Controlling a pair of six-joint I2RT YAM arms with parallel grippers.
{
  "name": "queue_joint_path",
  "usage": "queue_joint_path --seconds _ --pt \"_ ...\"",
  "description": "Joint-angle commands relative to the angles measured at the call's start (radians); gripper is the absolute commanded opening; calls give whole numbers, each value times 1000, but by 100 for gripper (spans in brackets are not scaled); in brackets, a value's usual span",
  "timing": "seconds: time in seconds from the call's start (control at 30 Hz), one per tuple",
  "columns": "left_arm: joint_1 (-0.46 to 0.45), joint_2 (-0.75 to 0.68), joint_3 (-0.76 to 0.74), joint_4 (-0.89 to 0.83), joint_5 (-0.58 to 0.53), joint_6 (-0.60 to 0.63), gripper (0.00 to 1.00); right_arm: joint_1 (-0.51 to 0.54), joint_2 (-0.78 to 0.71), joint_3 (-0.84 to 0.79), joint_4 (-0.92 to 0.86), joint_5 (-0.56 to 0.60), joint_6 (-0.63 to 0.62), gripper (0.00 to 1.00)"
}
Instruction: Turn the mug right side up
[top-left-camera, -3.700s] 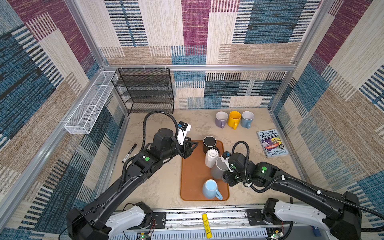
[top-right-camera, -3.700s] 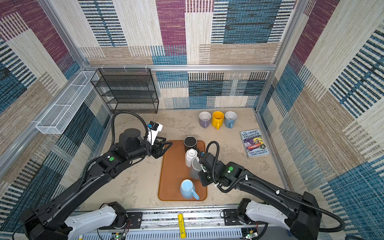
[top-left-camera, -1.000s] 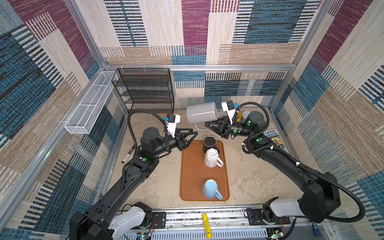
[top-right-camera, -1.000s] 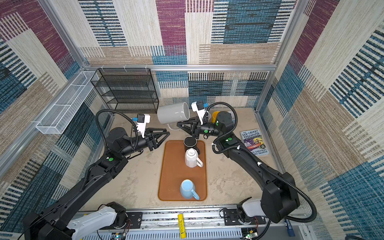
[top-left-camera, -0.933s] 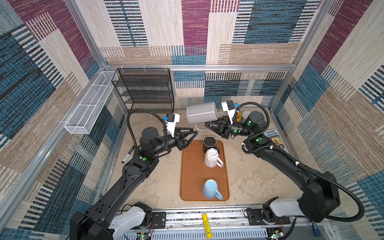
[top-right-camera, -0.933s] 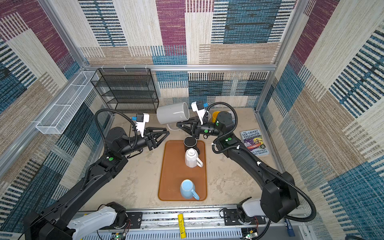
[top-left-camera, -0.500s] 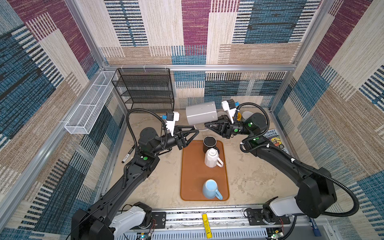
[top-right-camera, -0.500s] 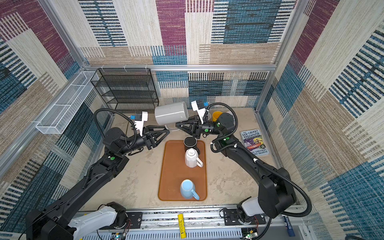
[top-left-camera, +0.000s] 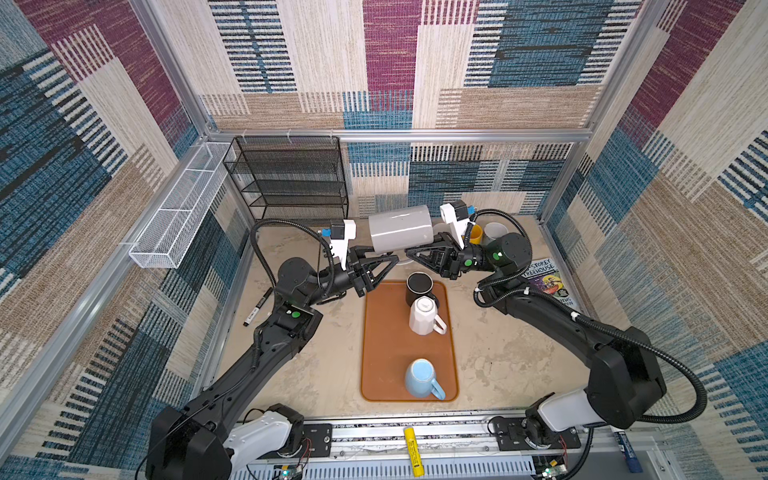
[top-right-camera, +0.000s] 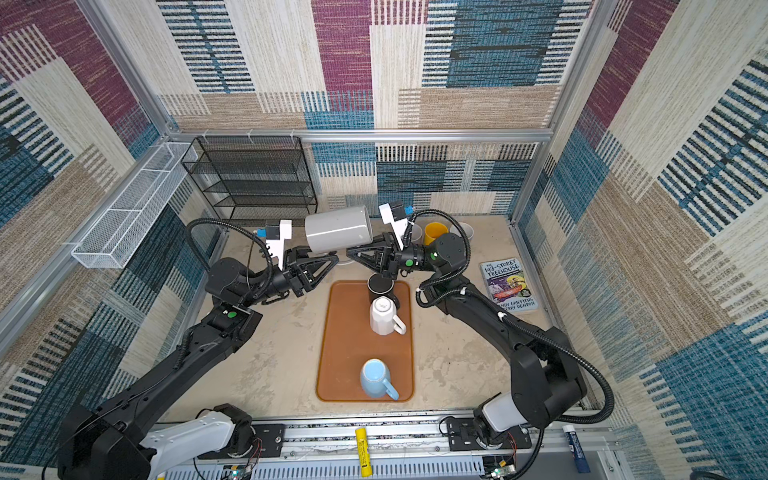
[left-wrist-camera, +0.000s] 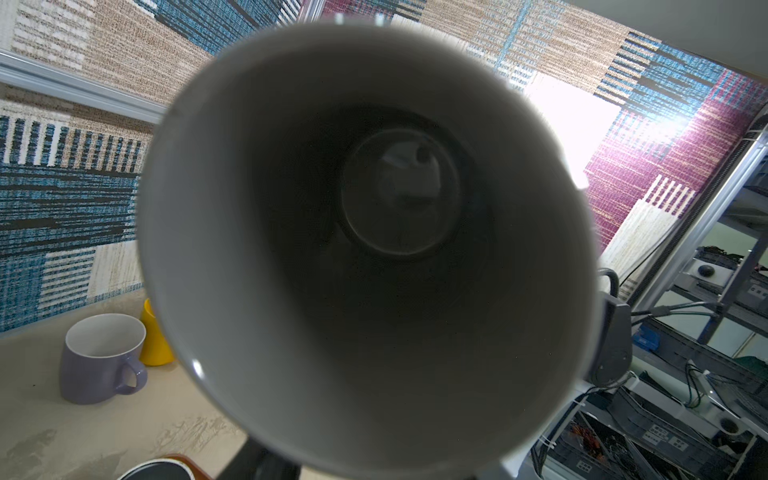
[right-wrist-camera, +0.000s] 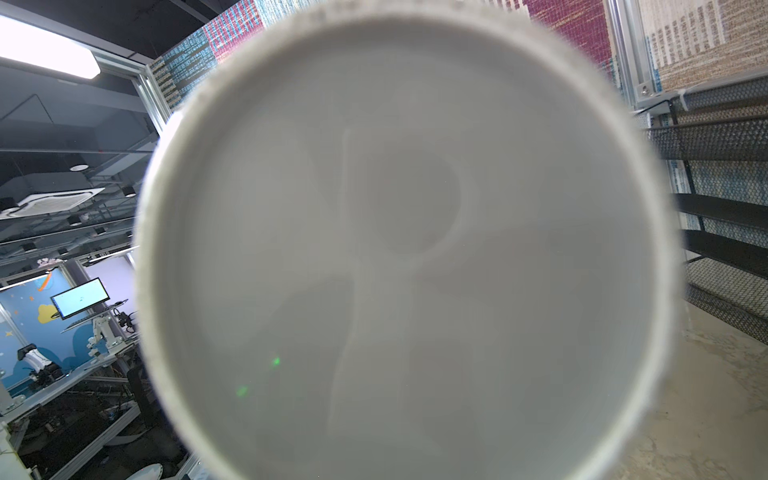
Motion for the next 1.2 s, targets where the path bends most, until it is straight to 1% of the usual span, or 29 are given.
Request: queue_joint_path --seconds 0.0,0.2,0.4,0.47,0.63,1.17 --pt "2 1 1 122 13 -25 44 14 9 12 92 20 26 0" --pt "1 -17 -7 135 2 -42 40 40 9 -13 137 63 35 0" --pt "1 -60 -42 161 -35 -50 38 57 18 -38 186 88 49 0" --pt "1 -72 -47 158 -44 -49 36 64 22 -40 195 92 52 0" --pt "1 -88 -39 129 -41 -41 30 83 33 -38 198 95 49 0" --pt "2 -101 -63 163 -64 -53 24 114 34 -70 190 98 21 0"
